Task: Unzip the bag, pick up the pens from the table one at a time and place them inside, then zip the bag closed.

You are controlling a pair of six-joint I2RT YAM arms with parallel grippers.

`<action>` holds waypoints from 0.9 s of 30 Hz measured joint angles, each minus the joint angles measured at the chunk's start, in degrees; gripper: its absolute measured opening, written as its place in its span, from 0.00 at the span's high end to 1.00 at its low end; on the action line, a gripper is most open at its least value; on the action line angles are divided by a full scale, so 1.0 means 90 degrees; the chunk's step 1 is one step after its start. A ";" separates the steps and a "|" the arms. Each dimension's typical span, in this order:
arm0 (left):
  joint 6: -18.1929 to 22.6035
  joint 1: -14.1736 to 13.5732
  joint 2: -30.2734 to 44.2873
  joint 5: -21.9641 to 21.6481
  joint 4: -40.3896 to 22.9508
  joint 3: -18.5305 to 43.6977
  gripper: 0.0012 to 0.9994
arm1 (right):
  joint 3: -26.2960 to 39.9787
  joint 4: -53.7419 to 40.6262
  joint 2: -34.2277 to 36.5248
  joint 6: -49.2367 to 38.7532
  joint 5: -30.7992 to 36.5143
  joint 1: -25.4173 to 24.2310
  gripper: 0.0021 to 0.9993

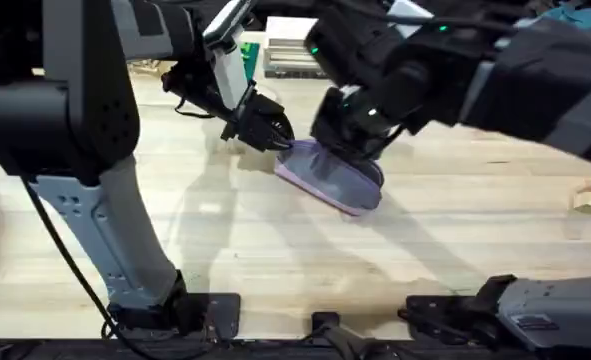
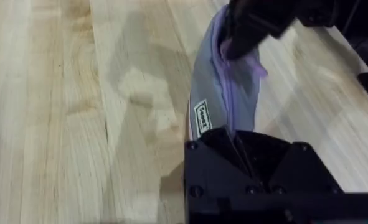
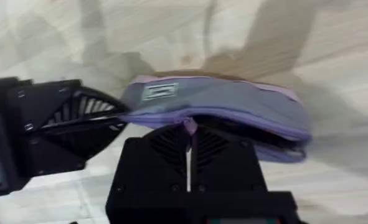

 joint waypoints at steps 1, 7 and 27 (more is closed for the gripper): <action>0.0000 -0.0002 0.0000 0.0019 0.0002 0.0000 0.96 | 0.0000 -0.0108 -0.0043 -0.0058 -0.0040 -0.0097 0.97; 0.0000 -0.0058 0.0000 0.0059 -0.0001 0.0000 0.96 | 0.0000 -0.1172 -0.0249 -0.0833 -0.0283 -0.1161 0.97; -0.0002 -0.0153 0.0002 0.0084 -0.0047 -0.0015 0.96 | -0.0627 -0.1421 -0.0252 -0.1665 -0.0497 -0.2643 0.97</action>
